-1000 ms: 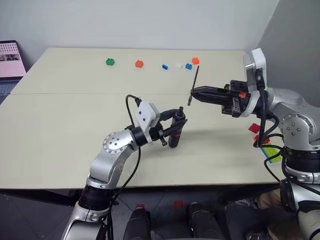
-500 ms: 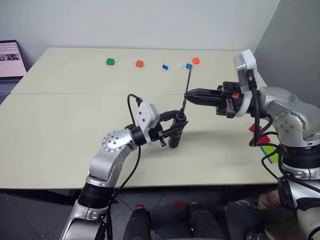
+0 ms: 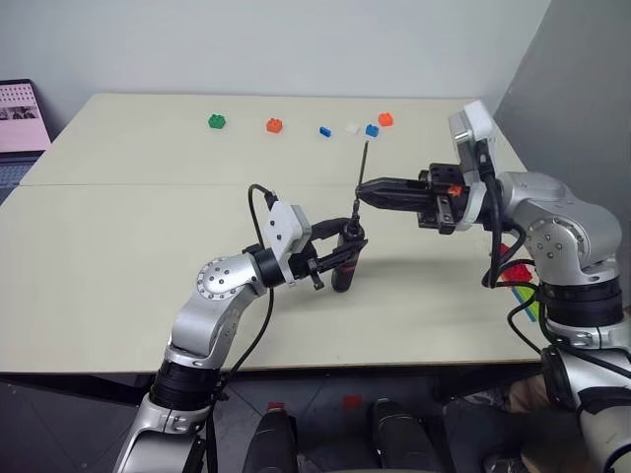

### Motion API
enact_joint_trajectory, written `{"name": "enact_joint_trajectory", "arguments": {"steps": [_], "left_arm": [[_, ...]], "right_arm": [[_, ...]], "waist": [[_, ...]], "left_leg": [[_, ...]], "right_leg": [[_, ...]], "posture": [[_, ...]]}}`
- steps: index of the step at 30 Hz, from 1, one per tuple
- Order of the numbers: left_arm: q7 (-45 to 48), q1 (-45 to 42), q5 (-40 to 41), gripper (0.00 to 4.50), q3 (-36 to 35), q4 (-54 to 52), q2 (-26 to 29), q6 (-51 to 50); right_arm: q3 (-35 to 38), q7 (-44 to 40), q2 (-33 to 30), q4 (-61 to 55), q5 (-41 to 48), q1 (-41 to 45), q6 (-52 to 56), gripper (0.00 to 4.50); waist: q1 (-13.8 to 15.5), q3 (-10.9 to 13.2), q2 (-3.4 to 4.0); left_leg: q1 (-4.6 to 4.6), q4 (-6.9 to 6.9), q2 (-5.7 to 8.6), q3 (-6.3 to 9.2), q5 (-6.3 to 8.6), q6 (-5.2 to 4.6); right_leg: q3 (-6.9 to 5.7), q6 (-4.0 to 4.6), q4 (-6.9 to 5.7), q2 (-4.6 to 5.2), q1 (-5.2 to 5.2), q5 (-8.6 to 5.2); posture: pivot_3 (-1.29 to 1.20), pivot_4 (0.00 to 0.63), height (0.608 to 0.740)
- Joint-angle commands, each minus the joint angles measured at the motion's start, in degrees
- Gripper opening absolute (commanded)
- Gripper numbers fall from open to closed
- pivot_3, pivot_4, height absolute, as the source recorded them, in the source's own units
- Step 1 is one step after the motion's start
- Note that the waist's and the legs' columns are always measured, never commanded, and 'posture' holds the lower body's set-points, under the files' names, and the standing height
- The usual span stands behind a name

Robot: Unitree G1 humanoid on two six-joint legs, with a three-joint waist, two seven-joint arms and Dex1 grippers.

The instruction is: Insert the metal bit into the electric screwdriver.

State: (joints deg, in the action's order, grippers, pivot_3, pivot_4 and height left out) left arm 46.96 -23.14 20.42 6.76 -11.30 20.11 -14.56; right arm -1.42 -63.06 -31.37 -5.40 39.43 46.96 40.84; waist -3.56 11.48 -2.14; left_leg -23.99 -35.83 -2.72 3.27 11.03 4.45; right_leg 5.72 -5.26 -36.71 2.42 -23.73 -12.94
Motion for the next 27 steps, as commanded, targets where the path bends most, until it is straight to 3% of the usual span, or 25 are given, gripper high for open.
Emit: {"name": "enact_joint_trajectory", "arguments": {"steps": [1, 17, 27], "left_arm": [[0.2, -0.4, -0.2, 1.61, -0.5, 0.3, 0.9, 0.3], [0.4, -0.7, -0.2, 1.61, -0.6, 0.5, 1.3, 0.5], [1.0, -0.9, -0.4, 1.61, -0.4, 0.8, 1.5, 0.9]], "right_arm": [[0.0, -0.9, 0.3, 0.2, -0.6, 1.6, -2.0, 0.00], [-1.2, -2.7, -0.4, 1.9, -2.9, 0.7, -3.5, 0.00], [-4.4, -8.5, -2.0, 6.0, -4.5, 3.9, -3.0, 0.00]], "waist": [[0.0, 0.0, 0.00], [-0.1, 0.0, 0.00], [-0.3, 0.0, 0.00]], "left_leg": [[0.00, 0.00, 0.00, 0.00, 0.00, 0.00], [0.00, 0.01, 0.00, 0.00, 0.00, 0.00], [0.02, 0.01, -0.01, -0.02, 0.00, 0.01]], "right_leg": [[0.00, 0.00, 0.00, 0.00, 0.00, 0.00], [0.00, 0.00, 0.00, 0.00, -0.02, 0.00], [0.01, 0.00, 0.00, 0.00, -0.03, 0.00]], "posture": [[0.00, 0.150, 0.740], [0.00, 0.150, 0.740], [0.00, 0.150, 0.740]]}}
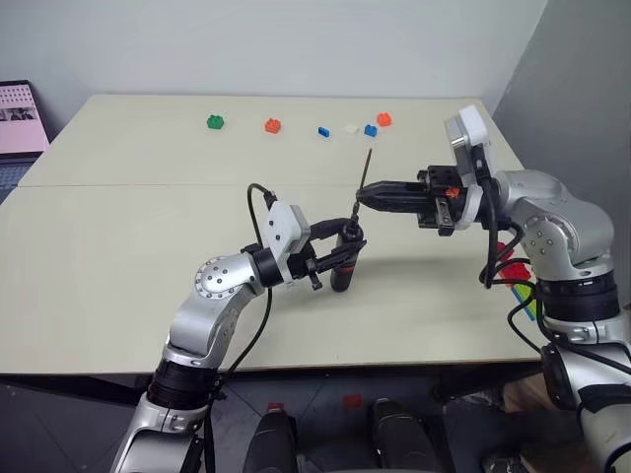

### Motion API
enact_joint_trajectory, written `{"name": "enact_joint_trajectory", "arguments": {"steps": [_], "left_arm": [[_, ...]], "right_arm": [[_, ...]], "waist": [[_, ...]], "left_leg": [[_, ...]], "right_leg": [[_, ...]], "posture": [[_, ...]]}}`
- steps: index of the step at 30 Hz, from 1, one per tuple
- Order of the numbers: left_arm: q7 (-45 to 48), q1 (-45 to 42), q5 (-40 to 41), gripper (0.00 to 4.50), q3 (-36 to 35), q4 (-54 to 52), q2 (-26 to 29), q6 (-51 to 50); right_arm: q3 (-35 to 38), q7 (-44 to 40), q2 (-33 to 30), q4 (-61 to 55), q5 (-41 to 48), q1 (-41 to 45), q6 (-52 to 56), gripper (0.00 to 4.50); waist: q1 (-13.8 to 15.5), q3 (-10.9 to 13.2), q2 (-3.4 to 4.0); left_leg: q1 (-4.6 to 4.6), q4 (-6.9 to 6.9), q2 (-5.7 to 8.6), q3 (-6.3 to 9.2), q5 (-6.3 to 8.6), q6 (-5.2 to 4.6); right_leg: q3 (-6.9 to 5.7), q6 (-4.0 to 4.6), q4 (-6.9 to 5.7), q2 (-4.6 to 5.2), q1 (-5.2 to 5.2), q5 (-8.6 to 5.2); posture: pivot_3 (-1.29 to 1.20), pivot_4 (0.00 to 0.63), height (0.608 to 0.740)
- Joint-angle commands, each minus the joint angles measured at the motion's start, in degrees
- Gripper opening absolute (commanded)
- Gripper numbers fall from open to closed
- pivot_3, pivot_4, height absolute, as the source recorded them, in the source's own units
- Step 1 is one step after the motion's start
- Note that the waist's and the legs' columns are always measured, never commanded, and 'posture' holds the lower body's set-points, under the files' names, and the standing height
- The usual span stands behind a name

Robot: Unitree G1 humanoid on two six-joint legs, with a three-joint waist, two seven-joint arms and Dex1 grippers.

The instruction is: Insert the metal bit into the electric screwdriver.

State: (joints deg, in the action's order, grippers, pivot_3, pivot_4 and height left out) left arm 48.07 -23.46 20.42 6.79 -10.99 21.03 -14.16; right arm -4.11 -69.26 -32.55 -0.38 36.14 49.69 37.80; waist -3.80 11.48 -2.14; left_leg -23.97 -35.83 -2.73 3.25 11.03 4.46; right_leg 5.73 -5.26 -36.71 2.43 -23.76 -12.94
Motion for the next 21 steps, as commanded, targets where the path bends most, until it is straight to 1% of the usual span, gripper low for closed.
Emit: {"name": "enact_joint_trajectory", "arguments": {"steps": [1, 12, 16, 21], "left_arm": [[-0.1, -0.6, -0.5, 1.61, -0.4, 0.5, 0.6, 0.5], [0.4, -0.7, -0.5, 1.61, -0.4, 0.7, 1.1, 0.8], [0.3, -0.8, -0.6, 1.61, -0.4, 0.8, 1.2, 0.8], [0.3, -0.6, -0.6, 1.61, -0.5, 0.7, 1.4, 0.7]], "right_arm": [[-2.1, -3.2, -0.9, 1.7, -1.4, 1.7, 0.1, 0.00], [-5.6, -11.2, -2.3, 7.3, -3.8, 7.0, 0.3, 0.00], [-5.7, -12.1, -2.0, 8.9, -4.7, 8.0, -0.4, 0.00], [-3.5, -12.0, -1.5, 8.9, -3.3, 9.9, 0.5, 0.00]], "waist": [[0.0, 0.0, 0.00], [-0.3, 0.0, -0.01], [-0.4, 0.0, 0.00], [-0.6, 0.0, 0.00]], "left_leg": [[0.00, 0.00, 0.00, 0.00, 0.00, 0.00], [-0.01, 0.02, 0.00, 0.00, 0.00, 0.01], [-0.18, 0.02, 0.00, -0.03, 0.00, 0.01], [-0.36, 0.02, 0.00, -0.02, 0.00, 0.00]], "right_leg": [[0.00, 0.00, 0.00, 0.00, 0.00, 0.00], [-0.01, 0.01, 0.01, 0.00, -0.04, 0.00], [0.01, 0.01, -0.02, 0.00, -0.22, 0.00], [0.00, 0.00, -0.04, 0.00, -0.35, 0.00]], "posture": [[0.00, 0.150, 0.740], [0.00, 0.150, 0.740], [0.00, 0.150, 0.740], [0.00, 0.150, 0.740]]}}
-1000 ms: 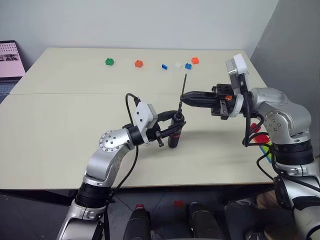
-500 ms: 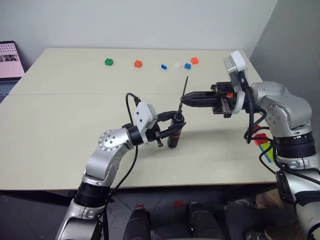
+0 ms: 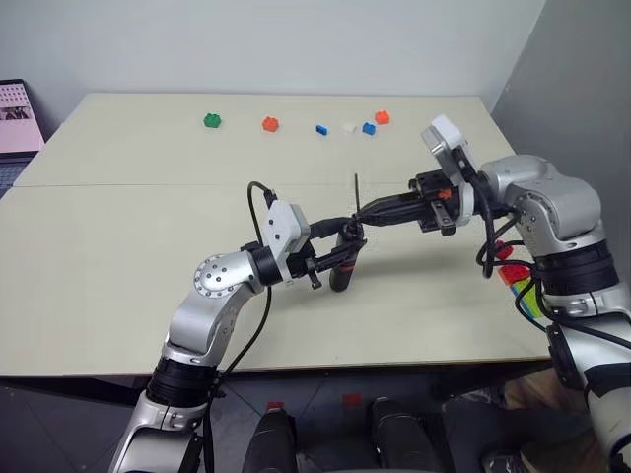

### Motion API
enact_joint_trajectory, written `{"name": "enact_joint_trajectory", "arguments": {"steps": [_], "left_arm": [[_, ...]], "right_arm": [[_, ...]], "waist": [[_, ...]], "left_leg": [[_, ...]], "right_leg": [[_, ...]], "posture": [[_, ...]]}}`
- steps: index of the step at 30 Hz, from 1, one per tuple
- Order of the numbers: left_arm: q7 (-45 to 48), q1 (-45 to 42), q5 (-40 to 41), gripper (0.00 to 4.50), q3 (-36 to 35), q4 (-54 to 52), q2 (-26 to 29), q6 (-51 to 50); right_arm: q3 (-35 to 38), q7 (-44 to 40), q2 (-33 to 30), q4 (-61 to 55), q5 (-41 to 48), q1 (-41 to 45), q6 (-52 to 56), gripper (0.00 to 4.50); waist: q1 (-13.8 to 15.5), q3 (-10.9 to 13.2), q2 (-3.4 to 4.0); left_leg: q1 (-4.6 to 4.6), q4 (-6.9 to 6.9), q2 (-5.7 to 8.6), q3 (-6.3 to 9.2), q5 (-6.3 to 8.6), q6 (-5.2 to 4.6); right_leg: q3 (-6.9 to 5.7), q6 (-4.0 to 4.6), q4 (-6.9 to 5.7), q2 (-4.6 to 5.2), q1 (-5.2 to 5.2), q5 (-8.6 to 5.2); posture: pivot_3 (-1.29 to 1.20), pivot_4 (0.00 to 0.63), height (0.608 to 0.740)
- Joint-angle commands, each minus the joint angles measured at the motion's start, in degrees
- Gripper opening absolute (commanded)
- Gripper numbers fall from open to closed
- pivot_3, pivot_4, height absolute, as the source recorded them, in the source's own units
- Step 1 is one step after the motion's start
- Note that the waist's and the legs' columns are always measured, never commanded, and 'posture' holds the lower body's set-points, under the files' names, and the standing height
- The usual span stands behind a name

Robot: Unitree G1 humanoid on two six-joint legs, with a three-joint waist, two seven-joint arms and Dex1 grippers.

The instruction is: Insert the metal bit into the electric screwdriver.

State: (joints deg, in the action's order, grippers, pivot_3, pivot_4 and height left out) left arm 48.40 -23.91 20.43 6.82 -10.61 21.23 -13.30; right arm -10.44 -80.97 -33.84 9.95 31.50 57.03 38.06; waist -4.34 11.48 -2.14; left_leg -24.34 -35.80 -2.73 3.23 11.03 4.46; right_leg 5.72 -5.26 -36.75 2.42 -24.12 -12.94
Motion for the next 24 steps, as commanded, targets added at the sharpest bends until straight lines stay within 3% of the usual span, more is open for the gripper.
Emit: {"name": "enact_joint_trajectory", "arguments": {"steps": [1, 24], "left_arm": [[0.0, -0.2, -0.5, 1.61, -0.6, 0.3, 1.3, -0.2], [0.5, -0.8, 0.3, 1.61, -0.8, 0.9, 2.2, -0.6]], "right_arm": [[3.0, -0.4, -0.5, -1.6, 1.4, 2.5, 0.4, 0.00], [5.2, 2.6, 2.3, -0.4, 0.5, 2.4, -2.0, 0.00]], "waist": [[-0.1, 0.0, 0.00], [-0.4, 0.0, 0.00]], "left_leg": [[0.00, 0.00, 0.00, 0.00, 0.00, 0.00], [-0.01, -0.01, 0.00, 0.01, 0.00, 0.00]], "right_leg": [[0.00, 0.00, -0.01, 0.00, 0.00, 0.00], [-0.01, 0.00, -0.02, 0.00, 0.00, 0.00]], "posture": [[0.00, 0.150, 0.740], [0.00, 0.150, 0.740]]}}
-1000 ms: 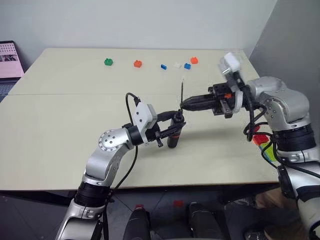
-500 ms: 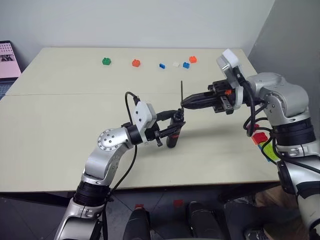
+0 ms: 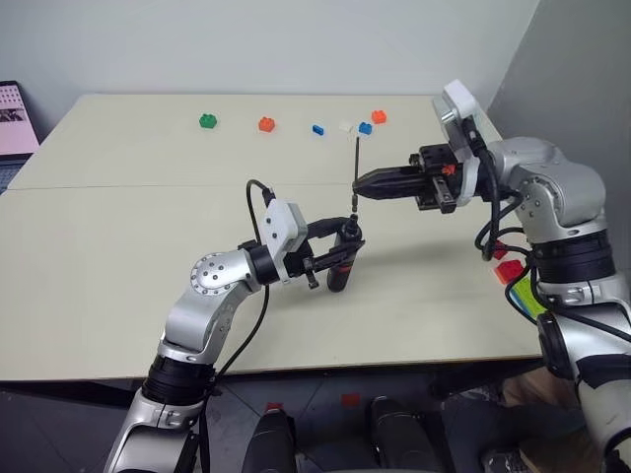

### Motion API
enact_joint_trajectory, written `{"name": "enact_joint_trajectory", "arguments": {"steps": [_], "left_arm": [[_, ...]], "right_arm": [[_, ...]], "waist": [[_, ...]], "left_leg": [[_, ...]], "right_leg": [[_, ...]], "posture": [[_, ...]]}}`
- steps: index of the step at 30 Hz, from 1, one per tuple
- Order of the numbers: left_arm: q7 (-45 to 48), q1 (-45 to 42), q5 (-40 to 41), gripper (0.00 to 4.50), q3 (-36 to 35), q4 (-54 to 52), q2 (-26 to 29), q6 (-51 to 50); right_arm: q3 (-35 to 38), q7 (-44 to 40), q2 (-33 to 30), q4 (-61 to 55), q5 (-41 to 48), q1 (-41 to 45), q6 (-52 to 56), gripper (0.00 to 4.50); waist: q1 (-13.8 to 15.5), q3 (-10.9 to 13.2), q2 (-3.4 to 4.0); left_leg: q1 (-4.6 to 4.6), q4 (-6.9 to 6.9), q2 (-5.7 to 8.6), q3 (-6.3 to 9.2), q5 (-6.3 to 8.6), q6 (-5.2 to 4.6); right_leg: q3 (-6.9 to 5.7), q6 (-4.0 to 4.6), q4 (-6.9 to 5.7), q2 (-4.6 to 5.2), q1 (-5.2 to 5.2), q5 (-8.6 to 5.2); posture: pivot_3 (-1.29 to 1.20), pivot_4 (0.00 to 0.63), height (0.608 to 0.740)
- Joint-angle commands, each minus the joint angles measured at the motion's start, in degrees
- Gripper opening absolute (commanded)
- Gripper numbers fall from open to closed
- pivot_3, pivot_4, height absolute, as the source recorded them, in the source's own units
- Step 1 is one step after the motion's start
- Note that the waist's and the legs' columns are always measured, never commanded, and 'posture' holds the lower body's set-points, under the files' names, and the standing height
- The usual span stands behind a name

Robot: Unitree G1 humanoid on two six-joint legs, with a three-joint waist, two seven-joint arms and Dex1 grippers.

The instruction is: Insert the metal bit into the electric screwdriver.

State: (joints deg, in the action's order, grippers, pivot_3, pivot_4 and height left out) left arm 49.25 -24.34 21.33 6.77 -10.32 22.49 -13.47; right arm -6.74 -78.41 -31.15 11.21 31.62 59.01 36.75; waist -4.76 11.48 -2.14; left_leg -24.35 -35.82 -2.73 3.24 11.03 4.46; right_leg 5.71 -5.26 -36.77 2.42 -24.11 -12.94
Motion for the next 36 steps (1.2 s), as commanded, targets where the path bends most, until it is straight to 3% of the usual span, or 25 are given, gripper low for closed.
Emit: {"name": "enact_joint_trajectory", "arguments": {"steps": [1, 36], "left_arm": [[-0.3, -0.4, -0.6, 1.61, -0.8, 0.7, 1.0, -0.4], [-0.7, -0.4, -0.9, 1.61, -1.3, 1.3, 1.4, -0.2]], "right_arm": [[1.6, 0.0, -0.4, -1.8, 0.4, 0.4, -0.6, 0.00], [1.2, 0.8, 0.3, -5.0, 0.4, -2.2, -0.5, 0.00]], "waist": [[0.0, 0.0, 0.00], [0.0, 0.0, 0.00]], "left_leg": [[0.00, 0.00, 0.00, 0.00, 0.00, 0.00], [0.01, -0.02, 0.00, 0.01, -0.01, 0.00]], "right_leg": [[0.00, 0.00, 0.00, 0.00, 0.00, 0.00], [0.00, 0.00, -0.07, -0.01, 0.00, 0.00]], "posture": [[0.00, 0.150, 0.740], [0.00, 0.150, 0.740]]}}
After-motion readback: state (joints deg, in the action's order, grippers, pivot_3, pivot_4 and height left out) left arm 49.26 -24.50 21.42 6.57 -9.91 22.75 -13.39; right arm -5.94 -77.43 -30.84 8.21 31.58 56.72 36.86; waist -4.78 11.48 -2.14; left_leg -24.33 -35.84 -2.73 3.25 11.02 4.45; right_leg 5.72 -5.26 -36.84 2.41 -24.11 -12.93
